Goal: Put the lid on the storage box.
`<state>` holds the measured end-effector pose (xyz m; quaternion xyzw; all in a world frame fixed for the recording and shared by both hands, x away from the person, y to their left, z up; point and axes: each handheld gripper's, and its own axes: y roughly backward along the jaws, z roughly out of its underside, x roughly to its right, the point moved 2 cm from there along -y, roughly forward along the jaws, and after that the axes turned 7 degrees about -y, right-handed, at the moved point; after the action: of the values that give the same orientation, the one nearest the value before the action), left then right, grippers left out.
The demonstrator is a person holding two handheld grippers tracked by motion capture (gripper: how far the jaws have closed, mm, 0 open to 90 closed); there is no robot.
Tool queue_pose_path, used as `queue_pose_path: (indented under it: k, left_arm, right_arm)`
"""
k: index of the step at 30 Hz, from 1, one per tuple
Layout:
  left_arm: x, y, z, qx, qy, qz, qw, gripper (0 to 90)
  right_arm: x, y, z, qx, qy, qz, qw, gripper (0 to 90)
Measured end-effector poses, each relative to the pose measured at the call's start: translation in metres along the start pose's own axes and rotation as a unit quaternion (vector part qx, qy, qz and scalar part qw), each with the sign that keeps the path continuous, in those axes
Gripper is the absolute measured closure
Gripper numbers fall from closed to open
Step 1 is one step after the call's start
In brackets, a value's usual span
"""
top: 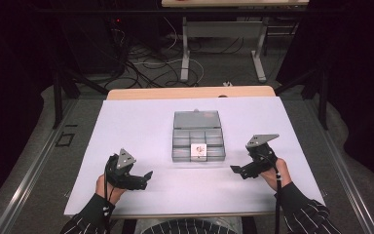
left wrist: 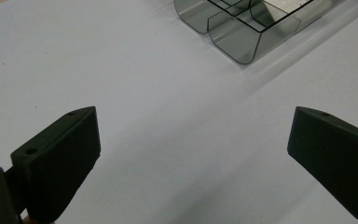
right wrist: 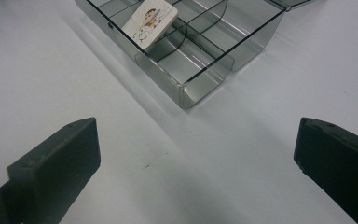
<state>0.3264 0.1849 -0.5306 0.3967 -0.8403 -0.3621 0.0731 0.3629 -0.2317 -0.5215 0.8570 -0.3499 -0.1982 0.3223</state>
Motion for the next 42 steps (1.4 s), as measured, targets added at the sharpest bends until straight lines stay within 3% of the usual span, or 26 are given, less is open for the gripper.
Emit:
queue_pose_path:
  k: [11,26,32,37,42]
  left_arm:
    - [0.001,-0.013,-0.022,-0.005,0.014,0.008,0.9999,0.0]
    - [0.007,-0.042,-0.067,-0.008,-0.013,0.013,0.9998,0.0]
    - [0.010,-0.060,-0.081,-0.010,-0.005,0.023,0.9997,0.6]
    - [0.012,-0.071,-0.092,-0.002,-0.007,0.032,0.9995,8.3]
    - [0.011,-0.084,-0.097,0.001,-0.003,0.038,0.9993,23.1]
  right_arm:
    - [0.001,-0.004,-0.001,-0.004,0.006,0.002,1.0000,0.1]
    - [0.004,-0.005,-0.004,-0.008,0.000,0.004,1.0000,0.8]
    - [0.004,-0.004,-0.004,-0.009,-0.003,0.007,0.9999,0.6]
    - [0.004,-0.004,-0.004,-0.012,0.006,0.007,0.9999,0.8]
    - [0.006,-0.006,-0.005,-0.012,0.007,0.008,0.9999,1.0]
